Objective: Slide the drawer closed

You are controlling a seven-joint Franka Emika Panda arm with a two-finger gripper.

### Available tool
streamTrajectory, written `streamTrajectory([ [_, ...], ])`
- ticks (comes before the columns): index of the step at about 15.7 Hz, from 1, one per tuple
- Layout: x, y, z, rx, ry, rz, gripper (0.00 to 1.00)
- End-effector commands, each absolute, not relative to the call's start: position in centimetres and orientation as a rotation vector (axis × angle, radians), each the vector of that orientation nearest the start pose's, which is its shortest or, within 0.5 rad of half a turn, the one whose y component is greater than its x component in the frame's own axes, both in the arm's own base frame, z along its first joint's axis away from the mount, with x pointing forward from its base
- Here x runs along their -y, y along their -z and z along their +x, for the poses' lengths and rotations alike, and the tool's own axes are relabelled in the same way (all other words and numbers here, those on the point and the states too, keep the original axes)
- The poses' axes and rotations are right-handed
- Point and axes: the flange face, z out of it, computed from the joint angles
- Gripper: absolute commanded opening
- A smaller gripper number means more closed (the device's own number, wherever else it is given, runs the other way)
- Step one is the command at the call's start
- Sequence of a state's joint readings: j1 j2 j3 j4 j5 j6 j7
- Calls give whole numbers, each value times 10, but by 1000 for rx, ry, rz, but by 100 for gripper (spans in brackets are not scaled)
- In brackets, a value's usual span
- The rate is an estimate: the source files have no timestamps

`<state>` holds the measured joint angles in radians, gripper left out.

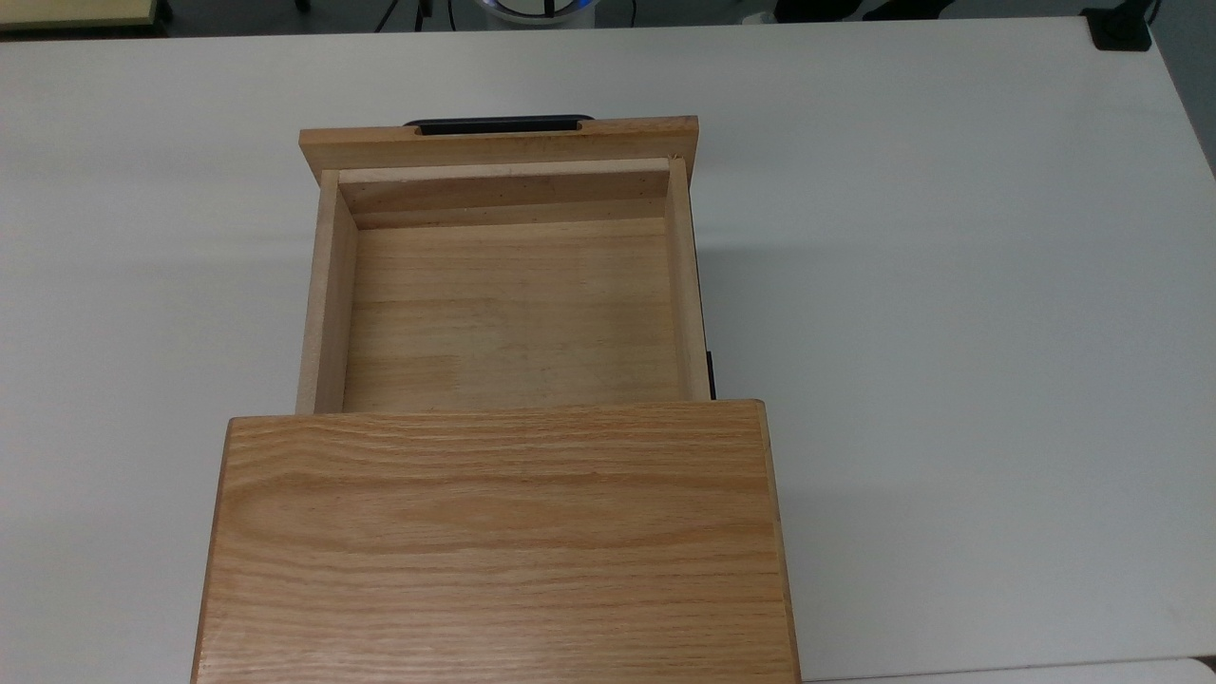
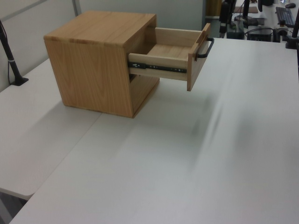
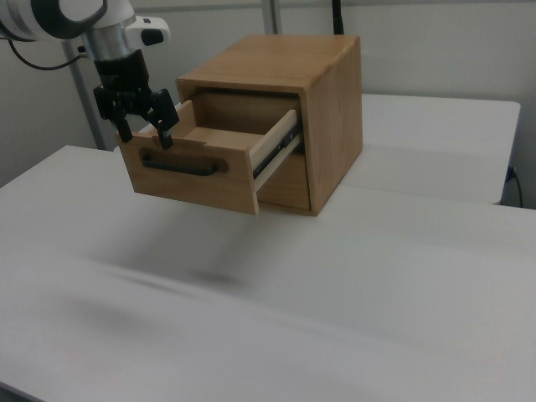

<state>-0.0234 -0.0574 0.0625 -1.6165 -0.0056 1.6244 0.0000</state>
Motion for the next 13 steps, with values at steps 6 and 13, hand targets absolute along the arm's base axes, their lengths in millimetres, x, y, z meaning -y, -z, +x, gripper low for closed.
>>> streamTrajectory([
  [6,-22,-635,542,74,124,-3156,100],
  [13,-15,-630,543,183,96,-3158,100],
])
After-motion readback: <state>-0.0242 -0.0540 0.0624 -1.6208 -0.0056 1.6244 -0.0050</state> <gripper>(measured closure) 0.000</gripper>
